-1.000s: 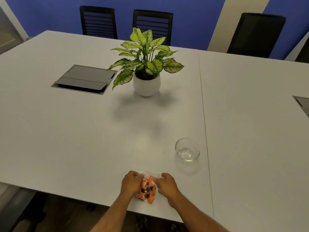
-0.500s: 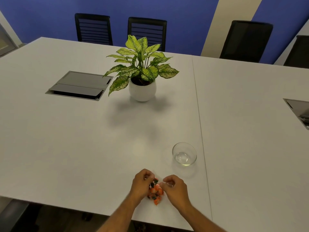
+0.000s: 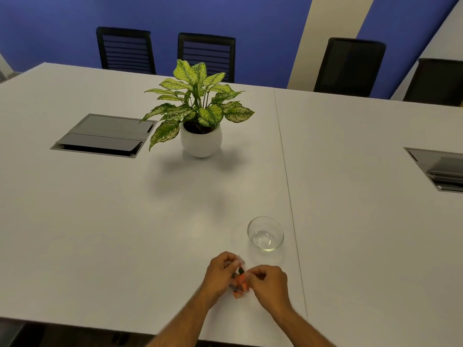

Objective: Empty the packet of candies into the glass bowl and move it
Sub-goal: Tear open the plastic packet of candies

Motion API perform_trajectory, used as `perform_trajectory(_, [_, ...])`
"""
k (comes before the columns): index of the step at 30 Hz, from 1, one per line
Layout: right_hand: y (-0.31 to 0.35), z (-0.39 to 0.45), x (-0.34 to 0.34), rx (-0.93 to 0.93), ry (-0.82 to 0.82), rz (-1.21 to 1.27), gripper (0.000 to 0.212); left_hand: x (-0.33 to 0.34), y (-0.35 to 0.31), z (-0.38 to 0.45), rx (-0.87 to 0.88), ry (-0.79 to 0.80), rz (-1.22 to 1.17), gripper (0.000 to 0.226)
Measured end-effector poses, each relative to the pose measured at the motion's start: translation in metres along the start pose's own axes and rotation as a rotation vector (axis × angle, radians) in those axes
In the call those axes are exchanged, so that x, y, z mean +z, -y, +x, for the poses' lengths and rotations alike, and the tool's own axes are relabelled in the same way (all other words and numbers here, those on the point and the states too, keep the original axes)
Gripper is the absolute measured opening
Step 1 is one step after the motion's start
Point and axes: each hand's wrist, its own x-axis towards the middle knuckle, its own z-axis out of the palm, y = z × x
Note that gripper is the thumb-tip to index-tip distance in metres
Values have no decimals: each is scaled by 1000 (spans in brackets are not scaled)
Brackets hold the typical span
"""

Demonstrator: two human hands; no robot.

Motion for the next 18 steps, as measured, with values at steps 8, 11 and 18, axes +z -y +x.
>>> perform_trajectory(8, [3, 0, -6, -17, -42, 8, 12, 22, -9, -11, -100, -179, 75, 35])
perform_trajectory(11, [2, 0, -5, -21, -14, -5, 12, 27, -7, -18, -149, -63, -130, 30])
perform_trajectory(18, [1, 0, -10, 61, 5, 66, 13, 27, -7, -23, -150, -23, -241, 23])
